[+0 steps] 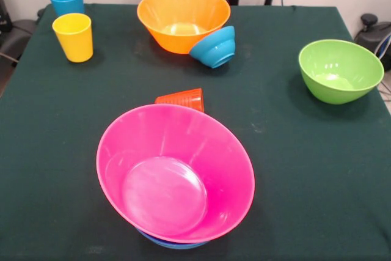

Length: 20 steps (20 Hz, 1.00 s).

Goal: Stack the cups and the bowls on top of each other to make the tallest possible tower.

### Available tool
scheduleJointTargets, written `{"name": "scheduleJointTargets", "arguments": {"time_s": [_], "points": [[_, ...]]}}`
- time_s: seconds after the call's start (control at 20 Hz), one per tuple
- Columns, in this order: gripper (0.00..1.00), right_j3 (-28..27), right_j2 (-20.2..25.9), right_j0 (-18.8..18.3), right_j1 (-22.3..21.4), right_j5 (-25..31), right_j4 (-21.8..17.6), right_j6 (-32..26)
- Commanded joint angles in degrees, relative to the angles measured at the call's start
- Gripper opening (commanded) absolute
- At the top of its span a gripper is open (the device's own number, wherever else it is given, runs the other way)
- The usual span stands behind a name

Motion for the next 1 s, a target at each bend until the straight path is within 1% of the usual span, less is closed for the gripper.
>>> {"name": "scheduleJointTargets", "arguments": {"time_s": [0.05, 0.1, 0.2, 0.55, 0.6, 0.7, 0.75, 0.95, 1.0], "points": [[1.00, -3.1, 0.6, 0.1, 8.8, -4.3, -5.8, 2.7], [1.00, -4.4, 0.6, 0.4, 10.0, -4.2, -5.7, 3.1], [1.00, -5.2, 0.5, 0.5, 11.7, -5.0, -5.7, 4.0], [1.00, -6.5, -0.9, 1.2, 15.1, -6.5, -5.1, 5.4], [1.00, -7.3, -1.0, 1.0, 16.7, -6.9, -5.2, 5.3], [1.00, -8.1, -1.6, 1.2, 18.4, -7.9, -5.4, 5.3], [1.00, -8.2, -1.8, 1.4, 18.6, -8.2, -5.5, 5.3], [1.00, -8.0, -2.3, 1.8, 17.2, -6.7, -5.6, 4.3], [1.00, -8.6, -2.7, 2.1, 18.1, -7.3, -5.7, 4.6]]}}
